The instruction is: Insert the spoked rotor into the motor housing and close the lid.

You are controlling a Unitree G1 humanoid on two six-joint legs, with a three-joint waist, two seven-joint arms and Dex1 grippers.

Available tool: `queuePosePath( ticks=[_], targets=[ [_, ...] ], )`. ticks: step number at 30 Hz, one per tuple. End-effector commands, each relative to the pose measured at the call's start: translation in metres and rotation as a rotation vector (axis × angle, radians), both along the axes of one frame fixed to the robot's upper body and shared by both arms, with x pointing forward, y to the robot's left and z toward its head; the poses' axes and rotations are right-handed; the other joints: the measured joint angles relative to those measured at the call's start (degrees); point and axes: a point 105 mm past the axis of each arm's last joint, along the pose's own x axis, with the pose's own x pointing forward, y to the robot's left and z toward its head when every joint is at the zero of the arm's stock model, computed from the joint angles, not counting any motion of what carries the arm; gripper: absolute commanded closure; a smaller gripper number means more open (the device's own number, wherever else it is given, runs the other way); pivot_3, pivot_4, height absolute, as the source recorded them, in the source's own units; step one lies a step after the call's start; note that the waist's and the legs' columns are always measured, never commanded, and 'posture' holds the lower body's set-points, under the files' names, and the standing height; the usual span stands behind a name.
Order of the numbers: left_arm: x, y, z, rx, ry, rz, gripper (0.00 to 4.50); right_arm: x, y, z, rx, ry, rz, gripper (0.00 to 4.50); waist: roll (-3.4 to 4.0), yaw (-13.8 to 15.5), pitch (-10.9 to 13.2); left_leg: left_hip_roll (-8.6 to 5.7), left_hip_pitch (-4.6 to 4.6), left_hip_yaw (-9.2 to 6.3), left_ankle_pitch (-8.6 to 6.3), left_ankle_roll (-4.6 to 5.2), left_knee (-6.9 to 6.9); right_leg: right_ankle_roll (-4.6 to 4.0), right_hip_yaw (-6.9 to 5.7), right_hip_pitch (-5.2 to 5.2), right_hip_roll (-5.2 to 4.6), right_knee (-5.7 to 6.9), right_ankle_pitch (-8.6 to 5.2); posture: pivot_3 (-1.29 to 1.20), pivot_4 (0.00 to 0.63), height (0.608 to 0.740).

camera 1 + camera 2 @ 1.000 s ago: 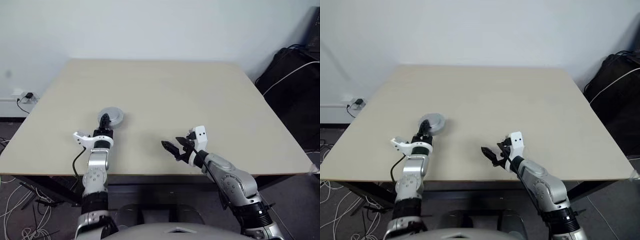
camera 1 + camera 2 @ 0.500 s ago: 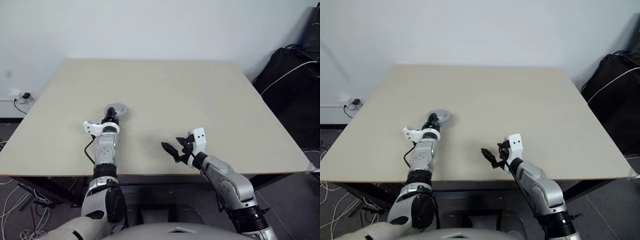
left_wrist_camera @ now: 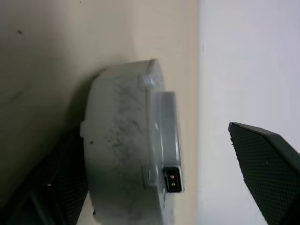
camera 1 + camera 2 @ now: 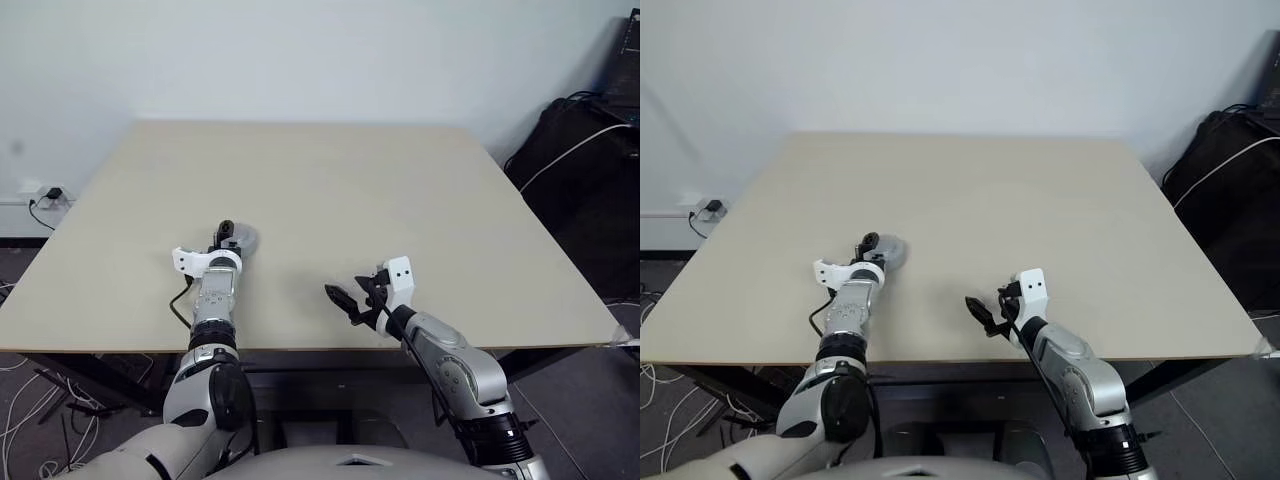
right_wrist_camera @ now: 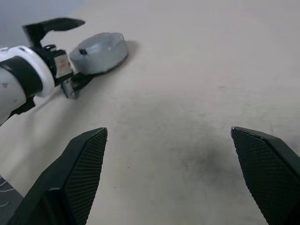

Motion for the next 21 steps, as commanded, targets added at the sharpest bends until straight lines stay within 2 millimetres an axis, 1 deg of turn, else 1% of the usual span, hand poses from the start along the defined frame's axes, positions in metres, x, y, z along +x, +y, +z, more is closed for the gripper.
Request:
queuePosePath(
  ticks=[1, 3, 6, 8, 9, 11, 15, 17, 18, 20, 21],
  targets=[
    [-0.026, -0.006, -0.018, 0.072, 0.125, -0.078, 0.01, 0.002, 0.001, 0.01, 0.021, -0.027, 0.001, 0.0, 0.08, -0.4, -0.2, 0.0, 0.02, 0.03, 0.02, -0.06, -0.02, -0.13, 0.0, 0.0, -0.03, 0.0, 0.05, 0.0, 0.0, 0.74],
    [-0.044, -0.009, -0.028, 0.117, 0.185, -0.137, 0.01, 0.001, 0.0, 0.008, 0.017, -0.016, 0.004, 0.0, 0.15, -0.5, -0.5, -0.01, 0.06, 0.06, 0.02, -0.17, -0.04, -0.32, 0.01, 0.02, -0.05, 0.0, 0.11, 0.0, 0.0, 0.74],
    [-0.071, -0.009, -0.041, 0.207, 0.284, -0.222, 0.01, 0.001, 0.0, 0.004, -0.001, -0.004, 0.005, 0.0, 0.32, -0.7, -0.8, -0.01, 0.13, 0.09, -0.01, -0.19, -0.05, -0.36, 0.02, 0.05, -0.03, 0.03, 0.06, 0.0, 0.0, 0.74],
    [-0.091, -0.007, -0.049, 0.313, 0.342, -0.299, 0.01, 0.002, -0.003, -0.001, -0.031, 0.011, -0.008, 0.0, 0.4, -0.8, -0.9, -0.01, 0.3, 0.17, -0.04, -0.19, -0.09, -0.19, 0.04, 0.16, -0.06, 0.03, -0.08, 0.0, 0.0, 0.74],
    [-0.1, -0.007, -0.05, 0.365, 0.353, -0.334, 0.01, 0.003, -0.006, -0.003, -0.046, 0.013, -0.019, 0.0, 0.46, -1.1, -1.0, 0.01, 0.54, 0.24, -0.14, -0.04, -0.17, -0.12, 0.04, 0.21, -0.09, 0.03, -0.16, 0.0, 0.0, 0.74],
    [-0.109, -0.006, -0.043, 0.506, 0.325, -0.383, 0.01, 0.006, -0.011, -0.005, -0.065, -0.001, -0.058, 0.0, 0.72, -1.2, -1.3, 0.05, 1.05, 0.38, -0.29, 0.08, -0.31, -0.12, 0.11, 0.39, -0.4, -0.01, -0.22, 0.0, 0.0, 0.74],
    [-0.117, -0.006, -0.019, 0.916, 0.177, -0.458, 0.01, 0.013, -0.027, 0.001, -0.099, -0.098, -0.18, 0.0, 0.94, -1.2, -1.3, 0.07, 1.07, 0.4, -0.27, 0.02, -0.4, -0.14, 0.15, 0.24, -0.45, 0.08, -0.23, 0.0, 0.0, 0.74],
    [-0.122, -0.004, -0.009, 1.085, 0.117, -0.413, 0.01, 0.014, -0.042, 0.005, -0.121, -0.17, -0.281, 0.0, 1.0, -1.1, -1.3, 0.09, 1.01, 0.42, -0.23, -0.07, -0.53, -0.19, 0.2, 0.1, -0.45, 0.09, -0.25, 0.0, 0.0, 0.74],
    [-0.126, -0.003, -0.007, 1.132, 0.105, -0.382, 0.01, 0.014, -0.049, 0.006, -0.129, -0.196, -0.325, 0.0, 0.96, -1.0, -1.2, 0.09, 0.96, 0.42, -0.21, -0.1, -0.57, -0.21, 0.24, 0.03, -0.48, 0.09, -0.26, 0.0, 0.0, 0.74],
    [-0.133, 0.001, -0.007, 1.194, 0.11, -0.312, 0.01, 0.011, -0.058, 0.006, -0.151, -0.245, -0.381, 0.0, 0.88, -0.5, -1.2, 0.08, 0.9, 0.42, -0.19, -0.15, -0.74, -0.29, 0.37, -0.08, -0.54, 0.08, -0.3, 0.0, 0.0, 0.74],
    [-0.137, 0.003, -0.007, 1.279, 0.118, -0.282, 0.01, 0.008, -0.063, 0.004, -0.186, -0.272, -0.409, 0.0, 0.86, -0.3, -1.2, 0.08, 0.81, 0.44, -0.17, -0.18, -0.81, -0.3, 0.37, -0.21, -0.58, 0.07, -0.31, 0.0, 0.0, 0.74]
  ],
)
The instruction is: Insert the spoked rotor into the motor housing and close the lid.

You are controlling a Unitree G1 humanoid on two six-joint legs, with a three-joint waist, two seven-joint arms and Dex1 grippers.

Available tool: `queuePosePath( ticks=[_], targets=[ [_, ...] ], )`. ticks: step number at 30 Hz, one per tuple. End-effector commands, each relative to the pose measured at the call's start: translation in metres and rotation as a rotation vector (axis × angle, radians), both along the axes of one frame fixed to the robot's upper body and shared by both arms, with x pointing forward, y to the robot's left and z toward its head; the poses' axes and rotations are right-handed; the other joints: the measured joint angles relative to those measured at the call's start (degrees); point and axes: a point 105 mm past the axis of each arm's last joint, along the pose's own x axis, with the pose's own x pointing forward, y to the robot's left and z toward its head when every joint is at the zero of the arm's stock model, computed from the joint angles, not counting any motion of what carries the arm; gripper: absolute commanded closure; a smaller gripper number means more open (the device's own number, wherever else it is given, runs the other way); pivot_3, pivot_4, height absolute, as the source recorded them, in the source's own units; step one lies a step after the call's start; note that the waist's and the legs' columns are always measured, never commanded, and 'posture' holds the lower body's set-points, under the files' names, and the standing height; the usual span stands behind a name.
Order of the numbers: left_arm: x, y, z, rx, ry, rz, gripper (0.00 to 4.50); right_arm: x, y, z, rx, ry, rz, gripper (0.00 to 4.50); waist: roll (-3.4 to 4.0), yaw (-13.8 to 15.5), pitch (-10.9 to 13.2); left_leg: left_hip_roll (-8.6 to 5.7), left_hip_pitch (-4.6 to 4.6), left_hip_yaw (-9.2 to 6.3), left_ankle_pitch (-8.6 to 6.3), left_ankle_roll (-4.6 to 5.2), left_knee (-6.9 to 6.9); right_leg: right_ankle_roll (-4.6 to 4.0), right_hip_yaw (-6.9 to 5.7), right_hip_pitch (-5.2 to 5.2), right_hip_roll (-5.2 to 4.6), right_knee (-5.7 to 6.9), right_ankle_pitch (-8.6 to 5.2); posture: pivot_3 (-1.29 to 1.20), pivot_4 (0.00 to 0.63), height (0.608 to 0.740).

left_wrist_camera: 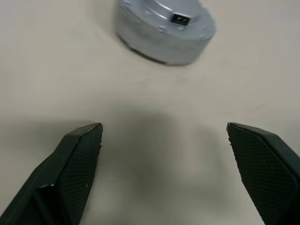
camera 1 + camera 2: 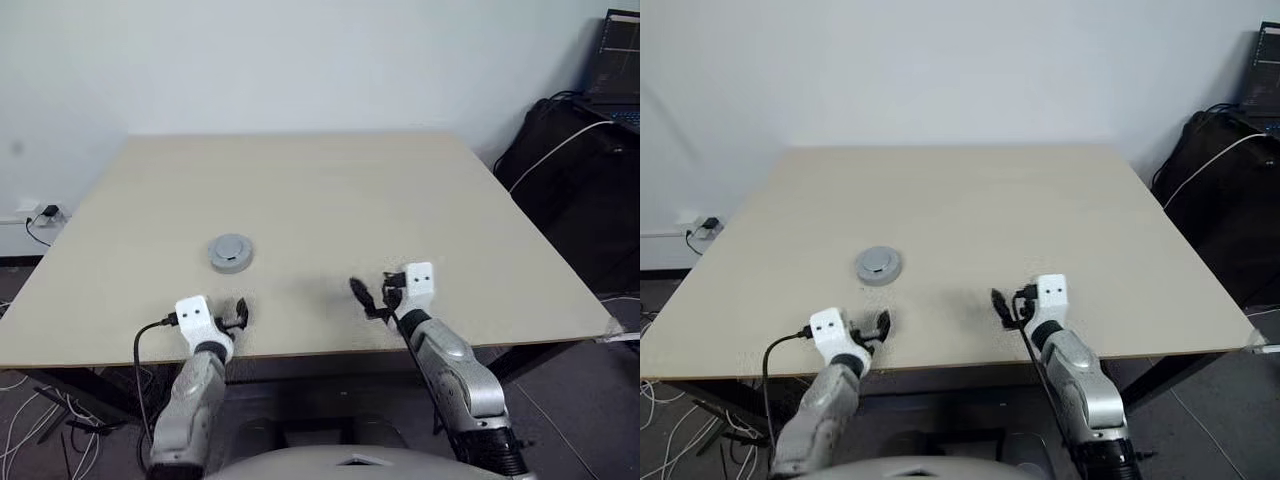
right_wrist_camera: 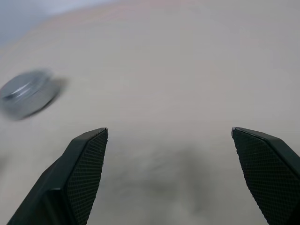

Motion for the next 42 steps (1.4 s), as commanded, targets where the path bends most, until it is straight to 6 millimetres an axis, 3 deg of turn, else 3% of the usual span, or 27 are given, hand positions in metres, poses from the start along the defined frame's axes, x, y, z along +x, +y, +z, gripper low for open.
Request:
queuePosePath(
  ticks=[1, 5, 11, 21, 42],
  targets=[
    [-0.002, 0.005, 0.02, 0.237, -0.15, 0.048, 0.01, -0.003, -0.022, 0.007, -0.101, -0.134, -0.123, 0.0, 0.0, 0.6, 0.0, 0.0, -0.13, 0.01, 0.01, -0.01, -0.03, -0.01, 0.01, -0.13, -0.02, 0.0, 0.0, 0.0, 0.0, 0.74],
    [-0.011, -0.009, 0.034, 0.275, -0.295, 0.012, 0.01, -0.017, -0.036, -0.001, -0.149, -0.165, -0.229, 0.0, 0.0, 0.9, 0.0, -0.03, -0.23, 0.17, 0.09, -0.15, -0.47, -0.22, 0.11, -0.48, -0.06, -0.01, -0.12, 0.0, 0.0, 0.74],
    [-0.014, -0.023, 0.037, 0.235, -0.369, -0.029, 0.01, -0.03, -0.034, -0.012, -0.182, -0.176, -0.213, 0.0, 0.03, 0.7, 0.0, 0.01, -0.22, 0.18, 0.12, -0.2, -0.68, -0.34, 0.07, -0.57, -0.02, -0.01, -0.27, 0.0, 0.0, 0.74],
    [-0.008, -0.021, 0.042, 0.239, -0.414, -0.04, 0.01, -0.026, -0.028, -0.002, -0.153, -0.234, -0.216, 0.0, -0.01, 0.8, 0.1, 0.02, -0.21, 0.14, 0.12, -0.16, -0.56, -0.29, -0.05, -0.48, 0.02, 0.01, -0.28, 0.0, 0.0, 0.74],
    [-0.004, -0.026, 0.038, 0.227, -0.4, -0.08, 0.01, -0.022, -0.026, -0.007, -0.091, -0.216, -0.244, 0.0, -0.06, 0.8, 0.1, 0.02, -0.19, 0.11, 0.12, -0.13, -0.41, -0.24, -0.22, -0.39, 0.05, 0.05, -0.28, 0.0, 0.0, 0.74]
  ],
)
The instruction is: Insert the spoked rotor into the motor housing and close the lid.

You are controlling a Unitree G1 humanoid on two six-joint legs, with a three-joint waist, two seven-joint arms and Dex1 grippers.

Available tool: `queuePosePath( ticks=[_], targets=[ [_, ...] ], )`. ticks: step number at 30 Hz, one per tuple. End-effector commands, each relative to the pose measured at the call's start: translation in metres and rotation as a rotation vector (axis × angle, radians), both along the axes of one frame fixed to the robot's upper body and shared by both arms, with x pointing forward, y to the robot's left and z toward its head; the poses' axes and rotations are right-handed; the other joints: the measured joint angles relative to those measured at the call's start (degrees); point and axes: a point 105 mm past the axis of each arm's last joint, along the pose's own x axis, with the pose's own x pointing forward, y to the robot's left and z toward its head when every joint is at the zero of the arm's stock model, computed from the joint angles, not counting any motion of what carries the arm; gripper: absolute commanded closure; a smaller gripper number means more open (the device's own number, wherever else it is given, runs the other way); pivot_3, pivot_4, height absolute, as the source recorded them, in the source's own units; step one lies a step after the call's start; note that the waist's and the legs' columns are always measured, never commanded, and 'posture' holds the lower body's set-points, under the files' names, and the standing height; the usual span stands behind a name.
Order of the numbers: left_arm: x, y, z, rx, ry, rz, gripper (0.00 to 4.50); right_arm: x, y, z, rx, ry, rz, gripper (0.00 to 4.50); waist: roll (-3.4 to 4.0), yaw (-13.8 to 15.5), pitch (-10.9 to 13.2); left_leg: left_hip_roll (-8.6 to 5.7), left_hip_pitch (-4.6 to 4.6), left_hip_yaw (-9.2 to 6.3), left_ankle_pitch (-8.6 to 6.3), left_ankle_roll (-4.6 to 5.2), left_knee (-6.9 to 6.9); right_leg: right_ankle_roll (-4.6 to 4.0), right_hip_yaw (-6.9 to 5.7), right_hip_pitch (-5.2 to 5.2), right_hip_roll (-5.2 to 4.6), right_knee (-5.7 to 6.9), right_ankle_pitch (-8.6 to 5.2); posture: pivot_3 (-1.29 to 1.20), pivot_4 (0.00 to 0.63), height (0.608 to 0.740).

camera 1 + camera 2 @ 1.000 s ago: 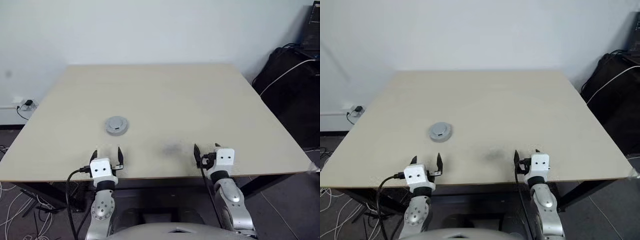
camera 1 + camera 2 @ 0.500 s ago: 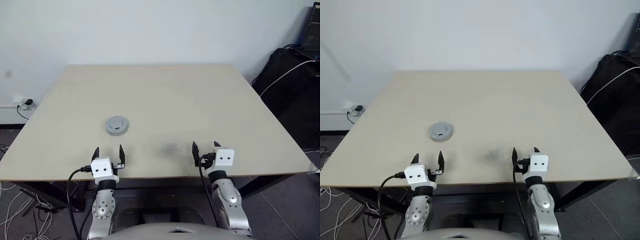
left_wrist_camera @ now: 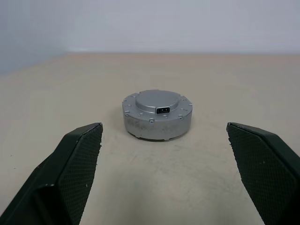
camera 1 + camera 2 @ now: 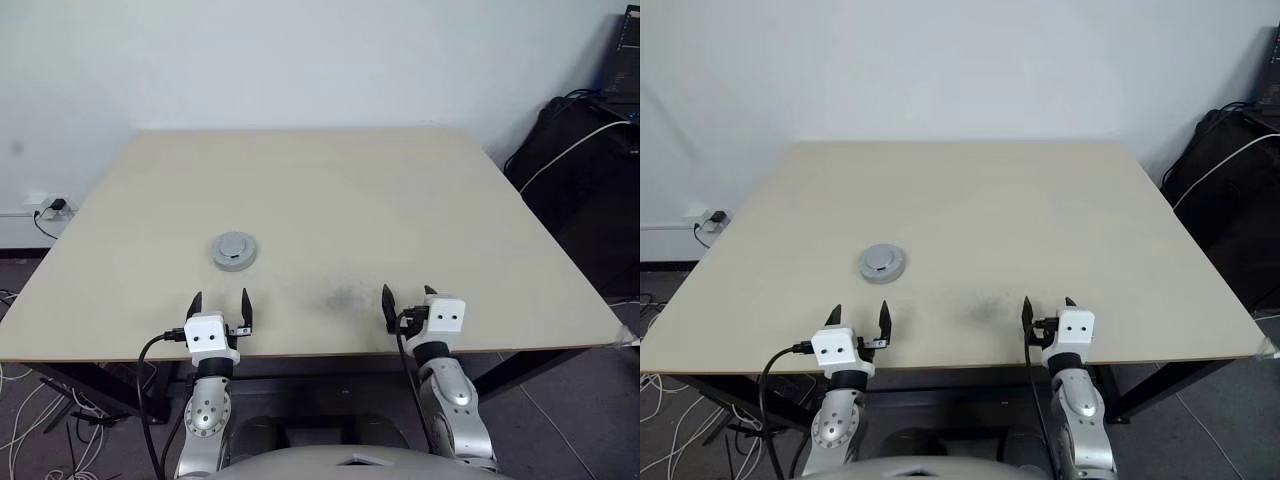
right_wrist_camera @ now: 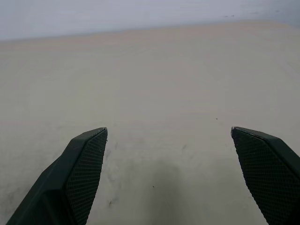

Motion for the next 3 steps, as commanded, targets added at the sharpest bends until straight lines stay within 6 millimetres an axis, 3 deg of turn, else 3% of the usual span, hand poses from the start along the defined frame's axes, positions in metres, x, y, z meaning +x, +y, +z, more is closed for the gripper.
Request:
queuePosePath(
  ticks=[1, 3],
  targets=[
    [0.0051, -0.0031, 0.0065, -0.002, -0.033, -0.017, 0.01, 0.0058, 0.0003, 0.0122, 0.009, -0.059, -0.002, 0.0, 0.0, 0.0, 0.0, 0.0, 0.0, 0.0, 0.0, 0.0, 0.0, 0.0, 0.0, 0.01, 0.0, 0.01, 0.0, 0.0, 0.0, 0.74],
    [0.0055, -0.0046, 0.0062, -0.006, -0.033, -0.026, 0.01, 0.0061, 0.0005, 0.0126, 0.008, -0.06, 0.0, 0.0, 0.0, 0.0, 0.0, 0.0, 0.0, 0.0, 0.0, 0.0, 0.01, 0.0, -0.01, 0.01, 0.0, 0.0, 0.0, 0.0, 0.0, 0.74]
  ],
)
